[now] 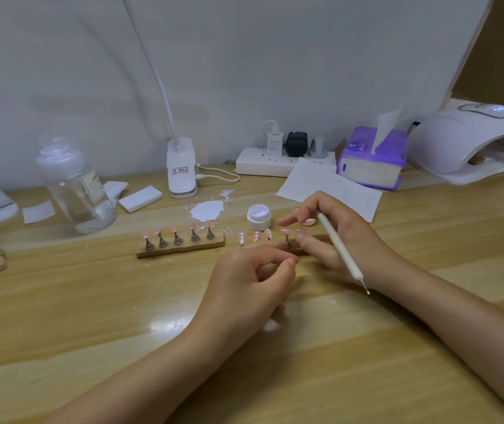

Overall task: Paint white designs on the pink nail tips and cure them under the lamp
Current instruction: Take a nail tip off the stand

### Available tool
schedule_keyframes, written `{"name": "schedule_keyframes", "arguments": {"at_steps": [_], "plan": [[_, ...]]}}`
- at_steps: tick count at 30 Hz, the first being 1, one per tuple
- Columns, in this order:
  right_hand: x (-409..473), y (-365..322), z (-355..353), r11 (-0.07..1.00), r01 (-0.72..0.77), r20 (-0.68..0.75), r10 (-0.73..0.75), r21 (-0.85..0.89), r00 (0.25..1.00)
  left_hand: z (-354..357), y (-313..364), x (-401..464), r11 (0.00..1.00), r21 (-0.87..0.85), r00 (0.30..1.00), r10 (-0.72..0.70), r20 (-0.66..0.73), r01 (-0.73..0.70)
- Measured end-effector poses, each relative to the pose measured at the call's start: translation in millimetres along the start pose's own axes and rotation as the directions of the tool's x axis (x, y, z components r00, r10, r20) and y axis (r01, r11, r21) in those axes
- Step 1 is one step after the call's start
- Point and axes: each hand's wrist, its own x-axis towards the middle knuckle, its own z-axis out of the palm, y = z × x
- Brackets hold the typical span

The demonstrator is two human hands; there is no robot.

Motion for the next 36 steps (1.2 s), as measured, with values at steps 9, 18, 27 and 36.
{"name": "schedule_keyframes", "arguments": {"at_steps": [9,18,27,36], "plan": [[0.5,5.6,0.2,0.999,0.018,0.046,-0.020,0.033,0.999,-0.1,4.8,-0.6,0.998,0.047,0.999,-0.032,0.026,0.031],[-2.4,3.6,1.4,0.999,0.049,0.001,-0.049,0.011,0.999,-1.8,4.8,0.0,0.995,0.086,0.998,-0.053,0.044,0.049],[-6.5,1.7,1.5,0.992,0.080,-0.061,-0.086,-0.098,0.994,-1.4,4.7,0.6,0.998,0.005,0.997,-0.055,0.049,0.055],[-8.7,-5.9,1.0,0.996,0.081,-0.195,-0.074,0.027,0.978,-2.9,2.0,1.3,0.998,-0.054,0.999,-0.009,0.046,0.012]]}}
